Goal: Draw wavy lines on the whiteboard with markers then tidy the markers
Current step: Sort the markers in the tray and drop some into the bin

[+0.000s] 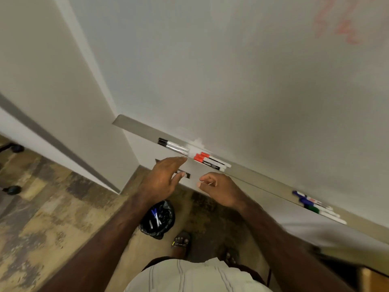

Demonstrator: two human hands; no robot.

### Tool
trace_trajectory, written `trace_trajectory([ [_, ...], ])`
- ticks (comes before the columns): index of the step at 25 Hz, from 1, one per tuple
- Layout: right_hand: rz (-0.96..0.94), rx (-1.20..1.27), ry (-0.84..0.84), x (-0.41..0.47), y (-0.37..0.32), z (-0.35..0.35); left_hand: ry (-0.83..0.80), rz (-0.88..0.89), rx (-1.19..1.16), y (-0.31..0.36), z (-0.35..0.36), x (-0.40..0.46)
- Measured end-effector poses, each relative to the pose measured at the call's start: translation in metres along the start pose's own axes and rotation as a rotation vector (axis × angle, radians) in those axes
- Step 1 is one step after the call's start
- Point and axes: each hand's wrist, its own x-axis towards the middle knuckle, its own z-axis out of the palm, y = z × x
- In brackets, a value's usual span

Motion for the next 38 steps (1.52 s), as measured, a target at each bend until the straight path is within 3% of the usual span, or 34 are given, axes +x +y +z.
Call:
trace_trajectory([
  [13, 0.176, 0.250, 0.425, -0.095, 0.162, -0.133, -0.164, 0.347, -0.051, 0.191, 0.133, 0.095],
  [20, 0.272, 0.323, 0.618, -0.129, 0.251, -0.176, -0.344, 0.383, 0.012, 0.257, 0.216, 0.115],
  [29, 0.362, 0.385, 0.680, -0.147, 0.321, -0.200, -0.471, 0.359, 0.199, 0.305, 0.283, 0.132],
  [38, 0.324, 0.445, 0.694, -0.148, 0.341, -0.208, -0.463, 0.343, 0.374, 0.313, 0.310, 0.149],
])
